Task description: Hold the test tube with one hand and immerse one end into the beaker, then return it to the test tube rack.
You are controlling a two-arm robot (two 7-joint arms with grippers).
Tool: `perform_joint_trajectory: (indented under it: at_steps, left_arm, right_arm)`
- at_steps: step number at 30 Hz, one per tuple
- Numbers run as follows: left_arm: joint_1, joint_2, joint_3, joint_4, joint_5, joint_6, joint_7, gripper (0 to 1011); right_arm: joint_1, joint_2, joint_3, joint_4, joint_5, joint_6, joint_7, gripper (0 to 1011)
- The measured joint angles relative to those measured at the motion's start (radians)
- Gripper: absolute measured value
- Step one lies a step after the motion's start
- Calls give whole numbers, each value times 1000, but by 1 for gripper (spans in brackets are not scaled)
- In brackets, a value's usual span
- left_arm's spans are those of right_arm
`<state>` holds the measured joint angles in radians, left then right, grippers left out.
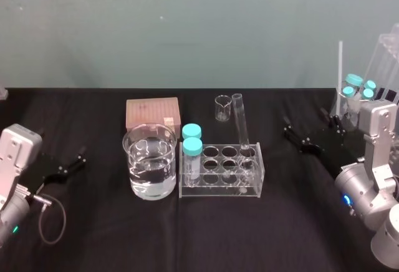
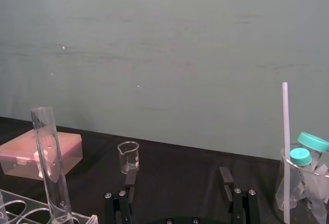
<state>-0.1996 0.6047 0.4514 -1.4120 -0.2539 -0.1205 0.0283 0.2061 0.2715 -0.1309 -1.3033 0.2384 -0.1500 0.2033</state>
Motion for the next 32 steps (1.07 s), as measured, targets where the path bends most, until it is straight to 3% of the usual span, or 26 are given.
perform_joint_trajectory:
  at_steps: [32]
  left_arm:
    - [0, 0, 0, 0, 0, 0, 0, 1000]
  right_arm:
    - [3, 3, -1, -3, 5, -7, 1, 1004]
